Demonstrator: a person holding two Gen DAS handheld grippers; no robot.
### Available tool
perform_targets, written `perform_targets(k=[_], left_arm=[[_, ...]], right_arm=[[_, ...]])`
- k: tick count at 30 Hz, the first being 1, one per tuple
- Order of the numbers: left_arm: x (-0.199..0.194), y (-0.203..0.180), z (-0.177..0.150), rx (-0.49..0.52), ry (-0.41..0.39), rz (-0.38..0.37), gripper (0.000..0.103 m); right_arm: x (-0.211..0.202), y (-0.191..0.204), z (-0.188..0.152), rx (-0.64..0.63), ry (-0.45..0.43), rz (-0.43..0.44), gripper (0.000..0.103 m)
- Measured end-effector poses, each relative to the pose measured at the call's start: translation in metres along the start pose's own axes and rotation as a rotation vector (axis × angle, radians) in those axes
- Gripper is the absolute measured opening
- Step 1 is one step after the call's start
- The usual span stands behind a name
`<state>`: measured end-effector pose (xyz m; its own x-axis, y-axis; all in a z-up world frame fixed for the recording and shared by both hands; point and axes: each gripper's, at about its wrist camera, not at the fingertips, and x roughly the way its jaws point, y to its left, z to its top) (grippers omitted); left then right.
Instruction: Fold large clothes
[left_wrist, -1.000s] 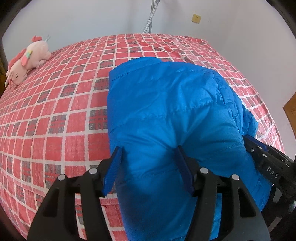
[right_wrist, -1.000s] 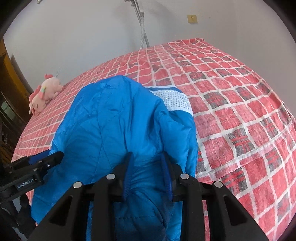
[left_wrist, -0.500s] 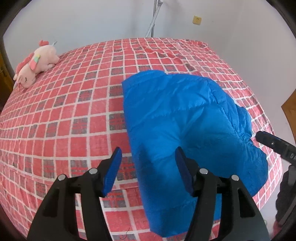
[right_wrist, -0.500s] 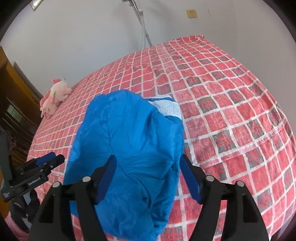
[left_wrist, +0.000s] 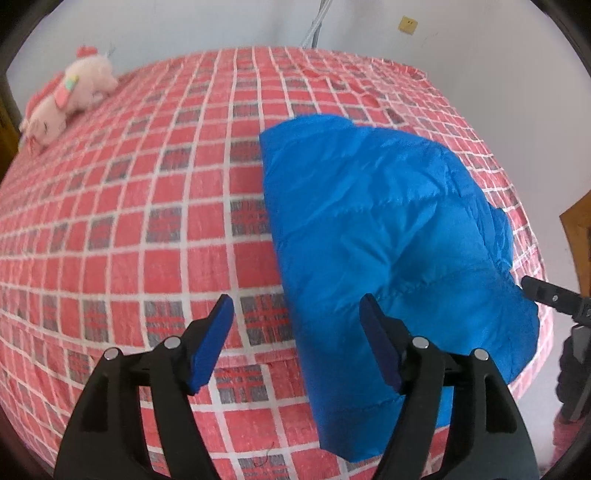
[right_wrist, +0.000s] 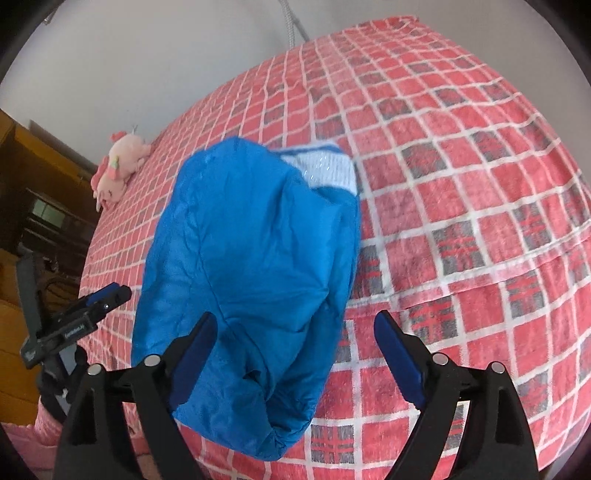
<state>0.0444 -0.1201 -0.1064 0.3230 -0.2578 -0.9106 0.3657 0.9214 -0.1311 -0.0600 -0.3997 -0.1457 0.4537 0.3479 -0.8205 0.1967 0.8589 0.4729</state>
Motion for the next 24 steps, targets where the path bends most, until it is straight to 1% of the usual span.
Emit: perform_targets(k=[3, 4, 5, 8, 11, 14, 17, 20, 23, 24], left_arm=[[0.008, 0.005, -0.002, -0.029, 0.053, -0.082, 0.077], [0.014, 0.007, -0.002, -0.038, 0.079, -0.117, 0.077], [0.017, 0.007, -0.003, -0.043, 0.094, -0.134, 0.078], [0.026, 0.011, -0.005, -0.072, 0.13, -0.209, 0.081], [0.035, 0.013, -0.005, -0.097, 0.153, -0.267, 0.083], [0.045, 0.012, -0.006, -0.104, 0.173, -0.308, 0.087], [0.054, 0.008, -0.006, -0.097, 0.189, -0.348, 0.09], [0.065, 0.004, -0.007, -0.099, 0.197, -0.376, 0.095], [0.07, -0.002, -0.005, -0.087, 0.184, -0.384, 0.095], [0.071, -0.003, -0.005, -0.086, 0.174, -0.387, 0.094]], right_arm=[[0.009, 0.001, 0.0, -0.009, 0.028, 0.019, 0.088], [0.01, 0.0, 0.002, -0.007, 0.034, 0.028, 0.088], [0.013, 0.0, 0.002, -0.001, 0.042, 0.04, 0.089], [0.021, -0.005, 0.003, 0.027, 0.067, 0.094, 0.09], [0.032, -0.008, 0.002, 0.048, 0.099, 0.138, 0.091], [0.042, -0.009, 0.001, 0.064, 0.124, 0.171, 0.093], [0.054, -0.012, 0.001, 0.093, 0.152, 0.222, 0.094], [0.067, -0.014, 0.002, 0.12, 0.169, 0.27, 0.094], [0.08, -0.015, 0.001, 0.155, 0.177, 0.349, 0.094], [0.085, -0.017, 0.0, 0.176, 0.18, 0.381, 0.092]])
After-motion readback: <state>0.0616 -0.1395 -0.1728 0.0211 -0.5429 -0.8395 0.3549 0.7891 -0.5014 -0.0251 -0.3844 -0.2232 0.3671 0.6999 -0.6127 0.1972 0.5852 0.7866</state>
